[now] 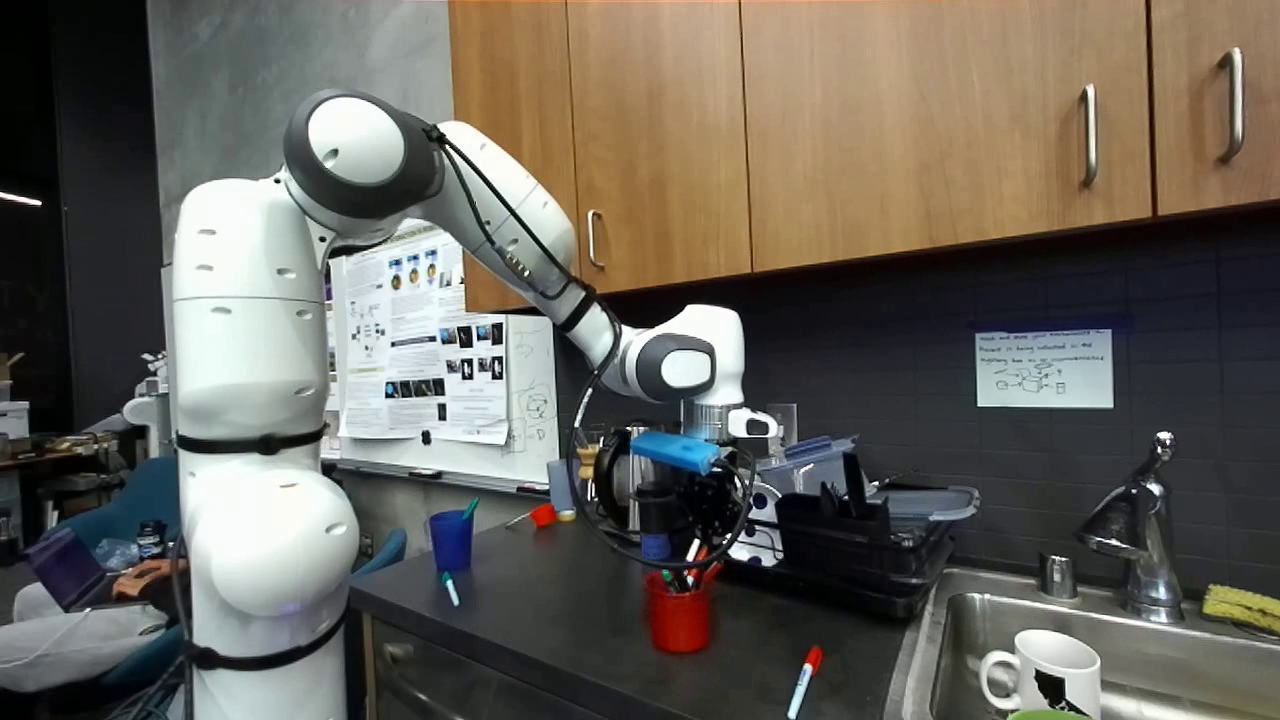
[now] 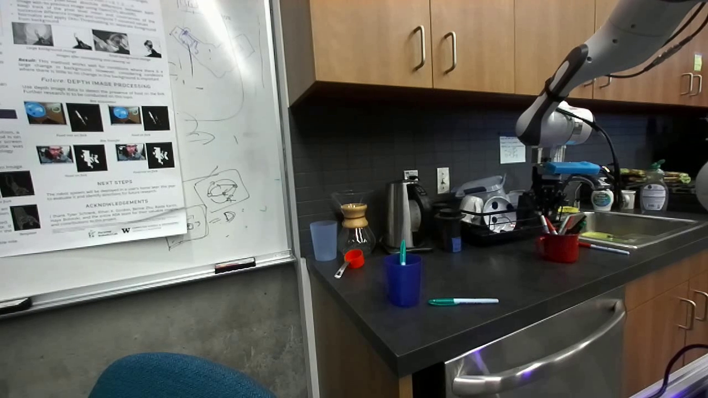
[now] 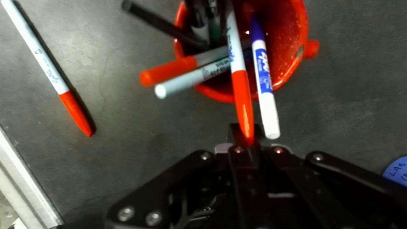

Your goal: Remove the orange pen from the orange cup and put it on the counter

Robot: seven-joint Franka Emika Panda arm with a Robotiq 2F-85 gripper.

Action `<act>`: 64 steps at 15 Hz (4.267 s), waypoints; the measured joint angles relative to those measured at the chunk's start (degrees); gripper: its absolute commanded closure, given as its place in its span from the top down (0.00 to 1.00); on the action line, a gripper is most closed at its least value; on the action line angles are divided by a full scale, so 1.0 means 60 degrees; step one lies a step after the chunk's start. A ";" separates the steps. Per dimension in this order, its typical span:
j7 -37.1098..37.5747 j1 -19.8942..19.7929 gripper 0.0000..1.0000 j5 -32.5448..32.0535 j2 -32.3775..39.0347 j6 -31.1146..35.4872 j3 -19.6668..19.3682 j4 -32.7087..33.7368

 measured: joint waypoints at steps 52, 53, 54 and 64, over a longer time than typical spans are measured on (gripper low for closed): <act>-0.0579 0.3816 0.02 0.1372 -0.3208 -0.0178 0.3457 -0.2676; -0.0543 0.3859 0.02 0.1347 -0.3097 0.0095 0.3530 -0.2678; -0.0515 0.3880 0.02 0.1307 -0.2982 0.0361 0.3592 -0.2678; -0.0226 0.3859 0.58 0.0585 -0.2239 0.1878 0.3628 -0.2628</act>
